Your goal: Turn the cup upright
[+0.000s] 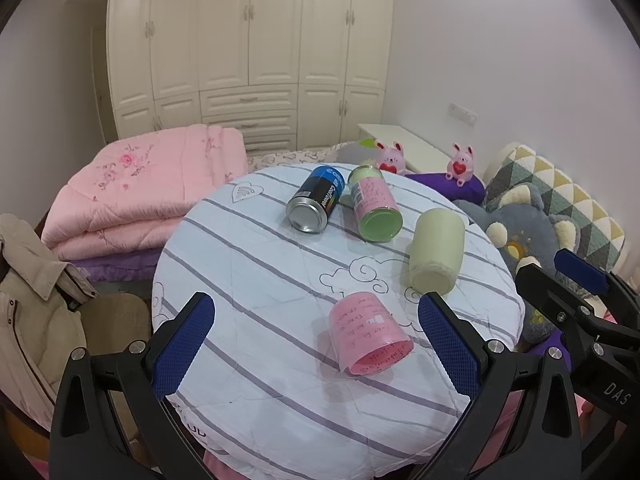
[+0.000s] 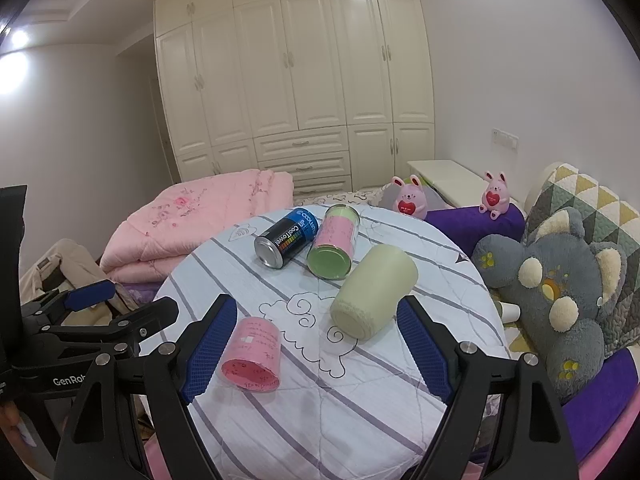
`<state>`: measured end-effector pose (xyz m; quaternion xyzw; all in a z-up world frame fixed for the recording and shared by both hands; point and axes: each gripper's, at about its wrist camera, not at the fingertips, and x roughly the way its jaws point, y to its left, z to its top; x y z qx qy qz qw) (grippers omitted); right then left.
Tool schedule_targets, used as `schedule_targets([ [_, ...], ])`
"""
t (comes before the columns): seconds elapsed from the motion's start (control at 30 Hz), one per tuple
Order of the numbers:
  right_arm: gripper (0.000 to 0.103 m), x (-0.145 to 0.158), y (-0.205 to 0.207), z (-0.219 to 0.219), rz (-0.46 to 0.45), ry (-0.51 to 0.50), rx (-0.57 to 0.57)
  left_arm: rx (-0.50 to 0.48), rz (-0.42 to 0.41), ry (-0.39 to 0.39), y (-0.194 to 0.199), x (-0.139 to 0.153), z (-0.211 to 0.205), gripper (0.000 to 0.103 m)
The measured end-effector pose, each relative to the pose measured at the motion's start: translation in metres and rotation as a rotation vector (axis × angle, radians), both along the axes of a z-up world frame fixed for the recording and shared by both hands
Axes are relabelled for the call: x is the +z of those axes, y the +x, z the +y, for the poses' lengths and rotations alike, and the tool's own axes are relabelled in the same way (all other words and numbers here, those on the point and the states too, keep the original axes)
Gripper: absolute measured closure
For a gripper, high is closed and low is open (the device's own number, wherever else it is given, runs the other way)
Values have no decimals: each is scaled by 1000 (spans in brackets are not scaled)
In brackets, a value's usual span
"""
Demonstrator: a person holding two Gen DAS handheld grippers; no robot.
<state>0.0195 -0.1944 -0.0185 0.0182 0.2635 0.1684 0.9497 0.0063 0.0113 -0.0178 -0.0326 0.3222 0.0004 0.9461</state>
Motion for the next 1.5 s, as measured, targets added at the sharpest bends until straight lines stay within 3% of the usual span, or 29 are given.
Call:
schedule_targets([
  [1.5, 19, -5, 11, -2, 40, -5, -15, -19, 18, 3, 8, -8, -8, 0],
])
